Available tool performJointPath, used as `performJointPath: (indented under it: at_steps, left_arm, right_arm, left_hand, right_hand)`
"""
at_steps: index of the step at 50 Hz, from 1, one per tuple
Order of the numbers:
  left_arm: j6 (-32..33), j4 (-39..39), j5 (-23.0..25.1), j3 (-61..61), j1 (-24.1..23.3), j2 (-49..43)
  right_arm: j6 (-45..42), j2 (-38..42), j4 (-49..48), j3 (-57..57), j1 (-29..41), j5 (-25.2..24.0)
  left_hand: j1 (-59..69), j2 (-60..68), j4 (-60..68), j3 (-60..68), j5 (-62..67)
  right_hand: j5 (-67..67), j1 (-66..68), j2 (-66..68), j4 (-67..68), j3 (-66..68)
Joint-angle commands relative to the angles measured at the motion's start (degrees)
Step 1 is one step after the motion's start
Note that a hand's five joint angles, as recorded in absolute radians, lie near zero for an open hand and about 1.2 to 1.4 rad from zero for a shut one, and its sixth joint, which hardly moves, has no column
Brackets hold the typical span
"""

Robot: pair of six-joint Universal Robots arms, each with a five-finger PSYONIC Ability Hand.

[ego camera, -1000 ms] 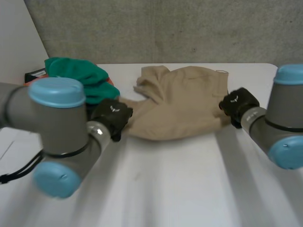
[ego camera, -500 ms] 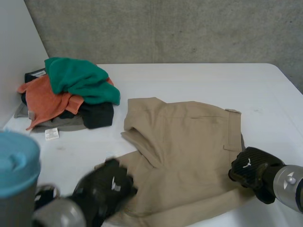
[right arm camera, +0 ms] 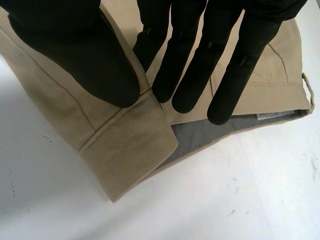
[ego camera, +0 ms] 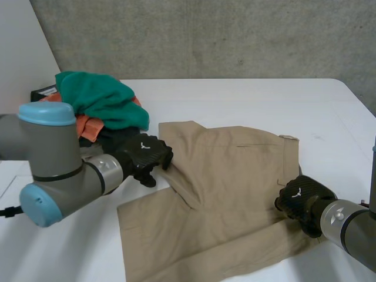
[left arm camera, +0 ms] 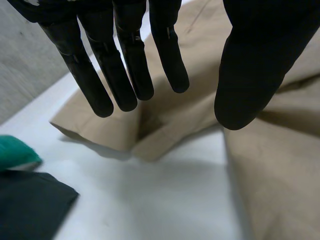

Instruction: Fold the laundry.

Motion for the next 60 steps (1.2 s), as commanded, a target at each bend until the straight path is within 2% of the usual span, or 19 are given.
performJointPath:
  at_steps: [1,5,12,15,16,19,23,31,36,40,46,47,48,50,54,60]
  left_arm:
    - [0.42,1.3,-0.63,3.78,-0.51,-4.55]
    - [0.42,3.41,-0.9,6.07,-0.77,-7.63]
    - [0.51,6.66,-3.0,8.62,-1.56,-9.91]
    - [1.03,7.28,-5.2,9.58,-1.65,-11.84]
    - [1.12,7.28,-6.42,10.11,-1.74,-12.81]
    - [1.21,7.19,-8.27,10.55,-2.26,-13.26]
    - [1.21,7.11,-12.58,9.85,-3.84,-12.38]
    - [1.65,5.17,-19.26,3.53,-4.81,-1.84]
    - [5.94,4.29,-24.7,-2.09,-5.96,4.13]
    - [10.68,2.89,-29.27,-4.91,-6.13,5.02]
    - [15.01,2.27,-31.49,-4.65,-8.41,4.32]
    - [15.01,2.27,-31.48,-4.39,-8.85,4.23]
    - [14.83,2.27,-31.48,-3.95,-9.55,4.23]
    - [14.83,2.27,-31.66,-3.77,-9.82,4.49]
    - [12.47,2.01,-31.57,-4.3,-10.44,8.35]
    - [0.43,-2.2,-31.13,-11.06,-12.02,19.25]
  right_arm:
    - [0.33,-0.03,-0.86,1.08,-0.02,0.0]
    - [1.55,-0.03,-1.74,1.87,-0.11,-0.09]
    - [1.82,0.06,-2.53,3.8,-0.11,-0.18]
    - [1.91,0.06,-3.41,4.51,-0.11,-0.26]
    - [1.82,0.06,-3.58,4.68,-0.2,-0.27]
    - [1.91,0.06,-4.29,4.77,-0.55,-0.27]
    - [2.35,-0.12,-4.99,4.25,-0.73,-0.27]
    - [3.58,-0.12,-5.34,3.37,0.06,-0.18]
    - [5.34,-0.2,-5.34,3.37,0.06,-0.53]
    - [5.95,-0.2,-5.43,3.28,0.15,-0.44]
    - [7.35,-0.29,-5.61,2.49,0.33,-0.53]
    - [7.62,-0.29,-5.7,2.4,0.33,-0.53]
    - [7.88,-0.29,-5.78,2.4,0.33,-0.53]
    - [8.59,-0.2,-6.13,2.14,0.5,-0.44]
    - [9.64,-0.2,-7.1,1.96,0.68,-0.35]
    - [12.72,-0.2,-10.52,1.61,0.42,0.0]
  left_hand:
    - [4.17,4.28,4.38,4.33,4.46]
    - [0.47,0.57,0.68,0.62,0.75]
    - [3.32,3.42,3.53,3.47,3.6]
    - [13.04,13.15,13.25,13.2,13.33]
    - [21.41,21.51,21.62,21.56,21.69]
    - [36.21,36.31,36.42,36.36,36.5]
    - [36.27,36.38,36.48,36.43,36.56]
    - [36.27,36.38,36.48,36.43,36.56]
    - [36.27,36.38,36.48,36.43,36.56]
    - [36.27,36.38,36.48,36.43,36.56]
    - [36.27,36.38,36.48,36.43,36.56]
    - [32.47,32.57,32.68,32.62,32.75]
    - [-5.71,-5.6,-5.5,-5.55,-5.42]
    - [-32.06,-31.95,-31.85,-31.9,-31.77]
    - [-31.66,-31.56,-31.45,-31.51,-31.38]
    - [-29.82,-29.71,-29.6,-29.66,-29.53]
  right_hand:
    - [11.87,17.36,12.3,11.41,11.88]
    - [11.87,17.36,12.3,11.41,11.88]
    - [11.87,17.36,12.3,11.41,11.88]
    - [11.87,17.36,12.3,11.41,11.88]
    - [11.87,17.36,12.3,11.41,11.88]
    - [11.87,17.36,12.3,11.41,11.88]
    - [11.87,17.36,12.3,11.41,11.88]
    - [11.87,17.36,12.3,11.41,11.88]
    - [11.87,17.36,12.3,11.41,11.88]
    - [11.87,17.36,12.3,11.41,11.88]
    - [11.87,17.36,12.3,11.41,11.88]
    - [11.87,17.36,12.3,11.41,11.88]
    - [11.87,17.36,12.3,11.41,11.88]
    - [11.87,17.36,12.3,11.41,11.88]
    - [11.87,17.36,12.3,11.41,11.88]
    - [11.87,17.36,12.3,11.41,11.88]
